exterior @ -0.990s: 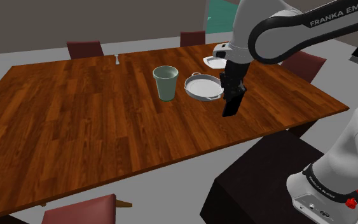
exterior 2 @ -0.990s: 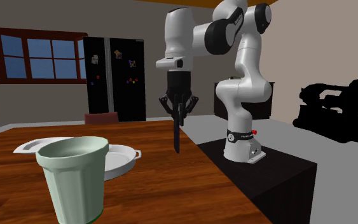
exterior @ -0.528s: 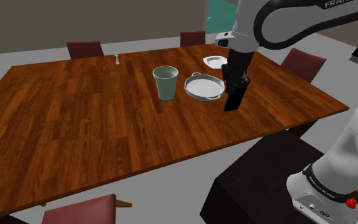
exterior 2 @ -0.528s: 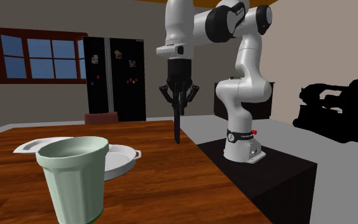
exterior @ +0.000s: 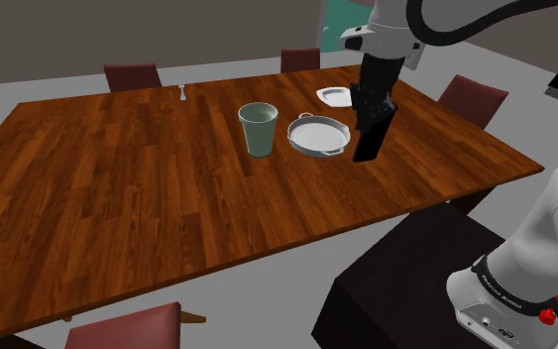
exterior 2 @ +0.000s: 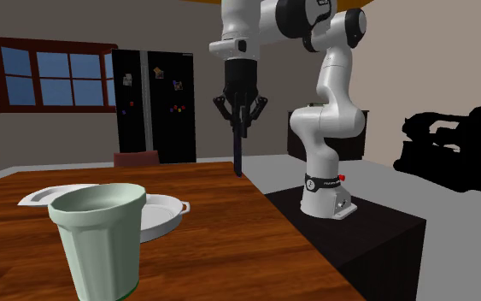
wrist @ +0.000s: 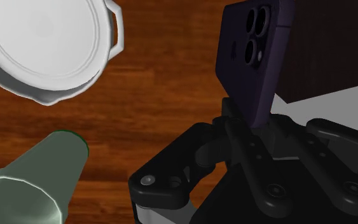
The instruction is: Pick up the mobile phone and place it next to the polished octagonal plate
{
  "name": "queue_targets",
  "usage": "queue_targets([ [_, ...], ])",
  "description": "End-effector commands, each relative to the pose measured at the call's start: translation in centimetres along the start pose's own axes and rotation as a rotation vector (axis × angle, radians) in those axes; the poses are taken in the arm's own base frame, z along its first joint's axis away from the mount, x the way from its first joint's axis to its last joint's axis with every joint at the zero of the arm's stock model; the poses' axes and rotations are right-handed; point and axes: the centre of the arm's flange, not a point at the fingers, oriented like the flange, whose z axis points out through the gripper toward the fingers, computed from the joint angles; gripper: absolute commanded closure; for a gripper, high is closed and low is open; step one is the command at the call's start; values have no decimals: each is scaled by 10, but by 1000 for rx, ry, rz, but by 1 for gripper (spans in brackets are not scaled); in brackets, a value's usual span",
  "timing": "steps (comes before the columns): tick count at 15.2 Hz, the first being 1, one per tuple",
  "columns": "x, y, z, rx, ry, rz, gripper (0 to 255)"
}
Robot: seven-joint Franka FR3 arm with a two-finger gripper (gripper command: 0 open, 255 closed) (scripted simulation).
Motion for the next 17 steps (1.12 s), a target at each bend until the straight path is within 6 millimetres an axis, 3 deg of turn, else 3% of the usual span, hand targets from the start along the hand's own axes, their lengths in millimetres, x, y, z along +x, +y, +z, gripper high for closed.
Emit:
queue_targets([
  [1,0,0,-12,0,0,0,255],
  [17,0,0,-96,0,0,0,255],
])
